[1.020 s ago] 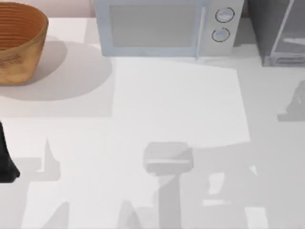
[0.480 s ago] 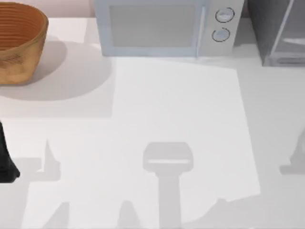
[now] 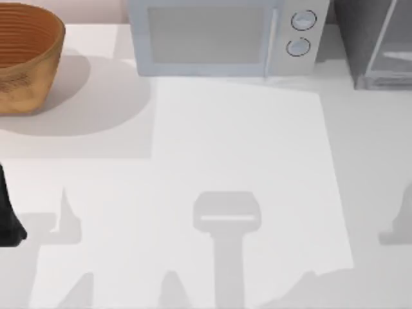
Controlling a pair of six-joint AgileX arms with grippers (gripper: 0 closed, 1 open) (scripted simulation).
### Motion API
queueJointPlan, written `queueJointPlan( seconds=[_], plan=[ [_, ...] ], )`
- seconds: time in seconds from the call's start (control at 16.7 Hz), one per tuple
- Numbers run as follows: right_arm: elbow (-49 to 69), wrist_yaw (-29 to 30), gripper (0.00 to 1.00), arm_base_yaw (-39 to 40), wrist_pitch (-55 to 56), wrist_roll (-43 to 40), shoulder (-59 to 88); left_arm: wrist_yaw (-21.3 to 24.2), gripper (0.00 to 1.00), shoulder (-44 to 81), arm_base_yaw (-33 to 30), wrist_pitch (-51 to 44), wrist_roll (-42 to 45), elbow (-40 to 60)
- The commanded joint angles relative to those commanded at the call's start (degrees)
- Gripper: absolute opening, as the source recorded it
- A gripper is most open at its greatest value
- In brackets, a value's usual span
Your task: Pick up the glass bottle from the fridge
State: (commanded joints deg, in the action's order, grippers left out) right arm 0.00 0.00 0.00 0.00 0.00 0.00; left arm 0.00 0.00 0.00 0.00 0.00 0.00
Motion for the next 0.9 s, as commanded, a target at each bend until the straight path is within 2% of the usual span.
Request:
queueJointPlan(
  seconds=[0.18, 0.36, 0.54, 0.9],
  plan=[
    [0.1, 0.69, 0.0, 0.59, 0.85, 0.18, 0.99, 0.0, 1.0, 0.0, 0.0, 0.0, 0.0, 0.0],
    [-0.05, 6.36, 0.0, 6.26, 6.09, 0.7, 6.43, 0.0, 1.0, 0.0, 0.0, 0.0, 0.0, 0.0],
    [-0.48, 17.35, 0.0, 17.22, 14.41, 1.76, 15.91, 0.0, 1.0, 0.0, 0.0, 0.0, 0.0, 0.0],
    [-1.75, 45.18, 0.0, 44.89, 32.78, 4.78, 37.86, 0.0, 1.0, 0.0, 0.0, 0.0, 0.0, 0.0]
  ],
)
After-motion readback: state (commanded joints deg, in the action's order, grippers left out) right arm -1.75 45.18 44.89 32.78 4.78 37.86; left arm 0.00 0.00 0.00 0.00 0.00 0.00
